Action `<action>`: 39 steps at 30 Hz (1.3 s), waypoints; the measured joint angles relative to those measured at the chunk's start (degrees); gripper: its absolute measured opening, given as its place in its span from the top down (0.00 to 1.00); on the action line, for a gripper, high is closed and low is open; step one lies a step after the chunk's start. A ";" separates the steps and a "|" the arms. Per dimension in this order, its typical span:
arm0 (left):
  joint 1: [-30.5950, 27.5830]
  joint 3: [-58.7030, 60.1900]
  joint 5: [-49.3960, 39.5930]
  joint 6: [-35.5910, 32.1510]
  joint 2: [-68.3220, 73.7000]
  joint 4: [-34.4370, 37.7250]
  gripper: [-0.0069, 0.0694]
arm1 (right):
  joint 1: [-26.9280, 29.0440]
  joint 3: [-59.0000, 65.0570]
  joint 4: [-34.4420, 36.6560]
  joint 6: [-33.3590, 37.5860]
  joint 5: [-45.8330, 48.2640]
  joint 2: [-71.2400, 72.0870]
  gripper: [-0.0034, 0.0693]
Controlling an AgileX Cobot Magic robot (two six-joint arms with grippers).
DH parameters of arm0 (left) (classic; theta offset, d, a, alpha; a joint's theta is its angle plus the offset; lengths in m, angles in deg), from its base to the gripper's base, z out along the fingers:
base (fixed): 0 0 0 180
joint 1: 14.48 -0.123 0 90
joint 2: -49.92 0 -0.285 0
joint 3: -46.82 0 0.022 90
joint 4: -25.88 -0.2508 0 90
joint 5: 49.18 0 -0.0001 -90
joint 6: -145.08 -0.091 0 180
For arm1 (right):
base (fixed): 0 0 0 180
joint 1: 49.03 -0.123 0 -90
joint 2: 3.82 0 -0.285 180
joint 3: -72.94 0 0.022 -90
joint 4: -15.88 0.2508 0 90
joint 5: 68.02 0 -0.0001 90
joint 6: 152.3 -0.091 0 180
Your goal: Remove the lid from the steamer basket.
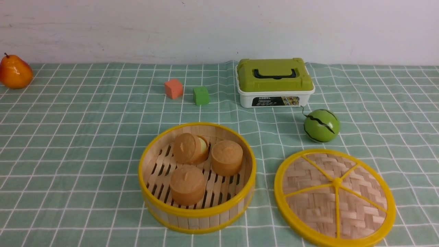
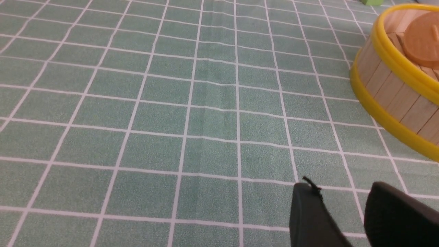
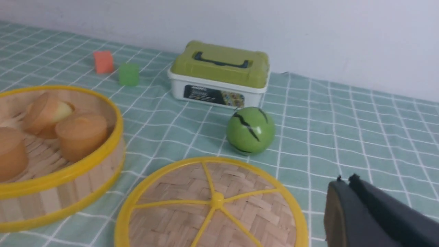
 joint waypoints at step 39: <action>0.00 0.00 0.01 0.00 0.00 0.00 0.60 | 9.04 12.24 -4.63 -15.11 12.54 14.05 0.97</action>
